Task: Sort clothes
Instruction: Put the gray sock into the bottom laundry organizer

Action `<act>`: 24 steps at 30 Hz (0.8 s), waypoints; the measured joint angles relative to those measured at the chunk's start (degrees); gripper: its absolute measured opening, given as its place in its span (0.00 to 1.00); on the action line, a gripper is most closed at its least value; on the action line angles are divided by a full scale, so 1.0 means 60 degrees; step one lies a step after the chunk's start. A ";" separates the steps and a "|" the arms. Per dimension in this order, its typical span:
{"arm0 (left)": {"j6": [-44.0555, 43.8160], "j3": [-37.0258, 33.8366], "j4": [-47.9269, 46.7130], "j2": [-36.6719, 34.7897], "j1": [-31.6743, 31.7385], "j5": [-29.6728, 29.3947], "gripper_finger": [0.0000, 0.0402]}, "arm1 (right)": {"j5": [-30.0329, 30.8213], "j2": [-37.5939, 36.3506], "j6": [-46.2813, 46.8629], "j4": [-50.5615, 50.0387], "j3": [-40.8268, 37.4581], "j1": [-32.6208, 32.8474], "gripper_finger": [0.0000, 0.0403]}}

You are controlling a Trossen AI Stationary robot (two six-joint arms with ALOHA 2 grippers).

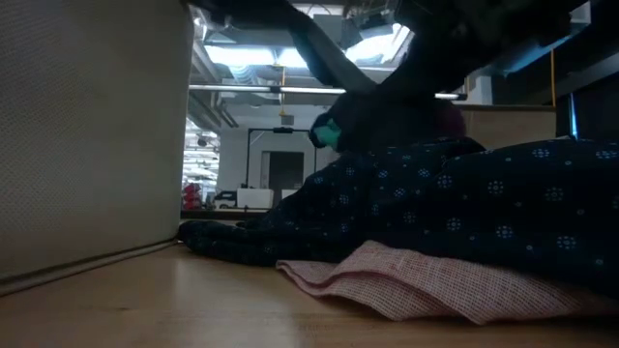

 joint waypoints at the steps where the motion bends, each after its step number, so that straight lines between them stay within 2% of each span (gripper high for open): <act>1: 0.0117 0.0000 -0.0076 -0.0164 -0.0095 -0.0084 0.01 | 0.0064 -0.0015 0.0210 -0.0271 0.0003 0.0003 0.07; 8: 0.0151 0.0010 -0.0533 -0.1131 -0.0418 -0.0368 0.00 | 0.0074 0.0018 0.0500 -0.0772 -0.0026 0.0007 0.07; 14: -0.0059 0.0027 -0.1742 -0.1971 -0.0658 -0.1528 0.00 | 0.0077 -0.0374 0.0492 -0.0832 -0.0039 -0.0004 0.07; 19: 0.0390 0.0069 -0.1436 -0.2992 -0.0972 -0.1735 0.00 | 0.0048 -0.0564 0.0478 -0.1649 -0.0099 0.0000 0.07; 24: 0.0504 0.0106 -0.1350 -0.3906 -0.1209 -0.1748 0.00 | 0.0452 -0.0604 0.0530 -0.2125 -0.0127 0.0000 0.07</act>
